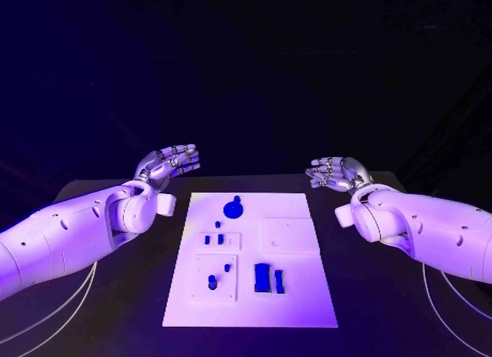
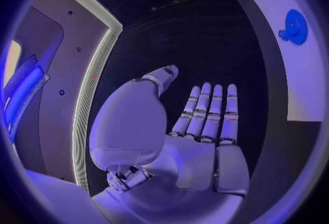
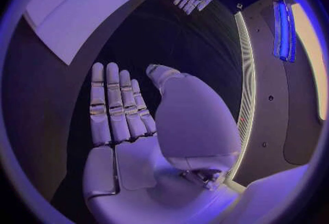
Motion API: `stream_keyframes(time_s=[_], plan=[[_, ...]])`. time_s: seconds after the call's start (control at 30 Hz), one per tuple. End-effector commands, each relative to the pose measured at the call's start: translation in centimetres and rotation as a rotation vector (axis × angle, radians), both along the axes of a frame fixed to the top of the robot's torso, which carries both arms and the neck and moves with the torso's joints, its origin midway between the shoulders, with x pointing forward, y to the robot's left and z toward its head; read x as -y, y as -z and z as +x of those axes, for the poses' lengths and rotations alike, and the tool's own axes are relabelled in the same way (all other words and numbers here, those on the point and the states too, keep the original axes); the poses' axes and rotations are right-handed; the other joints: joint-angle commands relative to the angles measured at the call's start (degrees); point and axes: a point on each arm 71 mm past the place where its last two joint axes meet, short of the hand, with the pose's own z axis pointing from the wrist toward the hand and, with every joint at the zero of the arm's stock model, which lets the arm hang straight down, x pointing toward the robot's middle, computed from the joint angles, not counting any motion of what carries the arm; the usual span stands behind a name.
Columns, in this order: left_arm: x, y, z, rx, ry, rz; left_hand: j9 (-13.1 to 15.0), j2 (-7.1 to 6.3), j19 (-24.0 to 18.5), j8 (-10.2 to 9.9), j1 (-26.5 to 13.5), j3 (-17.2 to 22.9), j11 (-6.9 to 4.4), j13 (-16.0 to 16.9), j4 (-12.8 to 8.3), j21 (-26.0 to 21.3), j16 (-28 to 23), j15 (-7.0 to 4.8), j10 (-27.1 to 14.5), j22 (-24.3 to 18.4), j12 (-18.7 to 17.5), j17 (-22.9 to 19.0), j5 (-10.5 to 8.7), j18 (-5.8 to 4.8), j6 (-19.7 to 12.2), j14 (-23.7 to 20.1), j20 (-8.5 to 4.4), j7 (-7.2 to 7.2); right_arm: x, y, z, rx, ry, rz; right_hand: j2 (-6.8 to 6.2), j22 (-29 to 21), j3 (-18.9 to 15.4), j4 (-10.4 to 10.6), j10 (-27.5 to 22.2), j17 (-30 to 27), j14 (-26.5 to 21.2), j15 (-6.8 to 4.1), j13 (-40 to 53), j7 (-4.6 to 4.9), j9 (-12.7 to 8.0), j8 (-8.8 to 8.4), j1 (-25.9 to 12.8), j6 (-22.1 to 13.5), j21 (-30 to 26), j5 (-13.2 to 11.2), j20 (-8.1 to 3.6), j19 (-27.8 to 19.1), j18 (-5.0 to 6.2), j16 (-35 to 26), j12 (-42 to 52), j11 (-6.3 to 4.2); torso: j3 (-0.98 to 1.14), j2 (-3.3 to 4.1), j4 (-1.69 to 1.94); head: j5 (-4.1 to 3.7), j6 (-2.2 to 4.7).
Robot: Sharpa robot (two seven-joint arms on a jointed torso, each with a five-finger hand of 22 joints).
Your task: Assemble the parts on the task board
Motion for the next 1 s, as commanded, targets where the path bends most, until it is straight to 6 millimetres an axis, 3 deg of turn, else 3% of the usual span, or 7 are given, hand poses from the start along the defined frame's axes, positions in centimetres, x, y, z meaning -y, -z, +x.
stream_keyframes(time_s=[0.03, 0.13, 0.17, 0.2, 0.37, 0.47, 1.0], plan=[[0.4, 0.1, -0.3, -0.002, 0.002, 0.006, -7.3, 8.17, -28.8, -15.8, -22.7, -21.7, -7.53, -2.6, -5.5, -9.8, -16.9, -7.05, -37.8, -9.6, -10.3, -7.3, -12.08, -7.40, -30.2, -30.0, -11.98, -7.83, -0.4, 0.0, -0.4, 0.008, 0.001, 0.017, 8.56, -24.3, -18.1, -10.8, -40.8, -23.0, -45.8, -4.05, -14.4, -8.59, -17.0, -10.57, -23.4, -34.0, -2.6, -10.7, -8.61, -48.6, -7.78, -16.7, -9.4, -6.22, 0.06, -0.34, 0.21, -0.10, 0.46], [0.9, 0.2, -0.7, -0.004, -0.010, 0.011, -7.3, 8.17, -28.8, -15.8, -28.3, -21.7, -7.53, -2.6, -5.5, -9.8, -16.9, -7.05, -37.8, -9.6, -10.3, -7.3, -12.08, -7.40, -30.2, -30.0, -11.98, -7.83, -1.2, 0.0, -1.0, 0.016, 0.003, 0.063, 8.56, -24.3, -18.1, -10.8, -40.8, -23.0, -45.8, -4.05, -14.4, -8.59, -17.0, -10.57, -29.2, -34.0, -2.6, -10.7, -8.61, -48.6, -7.78, -16.7, -9.4, -6.22, 0.15, -1.05, 0.57, -0.14, 1.51], [1.1, 0.3, -0.9, -0.005, -0.016, 0.013, -7.3, 8.17, -28.8, -15.8, -69.9, -21.7, -7.53, -2.6, -5.5, -9.8, -16.9, -7.05, -37.8, -9.6, -10.3, -7.3, -12.08, -7.40, -30.2, -30.0, -11.98, -7.83, -1.5, 0.1, -1.3, 0.019, 0.005, 0.083, 8.56, -24.3, -18.1, -10.8, -40.8, -23.0, -45.8, -4.05, -14.4, -8.59, -17.0, -10.57, -30.7, -34.0, -2.6, -10.7, -8.61, -48.6, -7.78, -16.7, -9.4, -6.22, 0.20, -1.36, 0.72, -0.16, 1.97], [1.4, 0.3, -1.1, -0.007, -0.022, 0.016, -7.3, 8.17, -28.8, -15.8, -69.9, -21.7, -7.53, -2.6, -5.5, -9.8, -16.9, -7.05, -37.8, -9.6, -10.3, -7.3, -12.08, -7.40, -30.2, -30.0, -11.98, -7.83, -1.9, 0.1, -1.6, 0.022, 0.007, 0.105, 8.56, -24.3, -18.1, -10.8, -40.8, -23.0, -45.8, -4.05, -14.4, -8.59, -17.0, -10.57, -71.7, -34.0, -2.6, -10.7, -8.61, -48.6, -7.78, -16.7, -9.4, -6.22, 0.25, -1.72, 0.90, -0.18, 2.51], [3.3, 0.7, -2.8, -0.015, -0.067, 0.036, -7.3, 8.17, -28.8, -15.8, -69.9, -21.7, -7.53, -2.6, -5.5, -9.8, -16.9, -7.05, -37.8, -9.6, -10.3, -7.3, -12.08, -7.40, -30.2, -30.0, -11.98, -7.83, -4.3, -0.1, -4.1, 0.038, 0.030, 0.259, 8.56, -24.3, -18.1, -10.8, -40.8, -23.0, -45.8, -4.05, -14.4, -8.59, -17.0, -10.57, -71.7, -34.0, -2.6, -10.7, -8.61, -48.6, -7.78, -16.7, -9.4, -6.22, 0.48, -3.40, 1.75, -0.28, 5.00], [4.5, 0.8, -4.2, -0.021, -0.097, 0.051, -7.3, 8.17, -28.8, -15.8, -69.9, -21.7, -7.53, -2.6, -5.5, -9.8, -16.9, -7.05, -37.8, -9.6, -10.3, -7.3, -12.08, -7.40, -30.2, -30.0, -11.98, -7.83, -5.4, -0.2, -5.3, 0.040, 0.046, 0.326, 8.56, -24.3, -18.1, -10.8, -40.8, -23.0, -45.8, -4.05, -14.4, -8.59, -17.0, -10.57, -71.7, -34.0, -2.6, -10.7, -8.61, -48.6, -7.78, -16.7, -9.4, -6.22, 0.53, -3.80, 1.95, -0.31, 5.61], [7.9, 0.6, -8.8, -0.034, -0.190, 0.099, -7.3, 8.17, -28.8, -15.8, -69.9, -21.7, -7.53, -2.6, -5.5, -9.8, -16.9, -7.05, -37.8, -9.6, -10.3, -7.3, -12.08, -7.40, -30.2, -30.0, -11.98, -7.83, -6.6, -0.5, -6.9, 0.038, 0.068, 0.403, 8.56, -24.3, -18.1, -10.8, -40.8, -23.0, -45.8, -4.05, -14.4, -8.59, -17.0, -10.57, -71.7, -34.0, -2.6, -10.7, -8.61, -48.6, -7.78, -16.7, -9.4, -6.22, 0.54, -3.87, 1.99, -0.31, 5.71]])
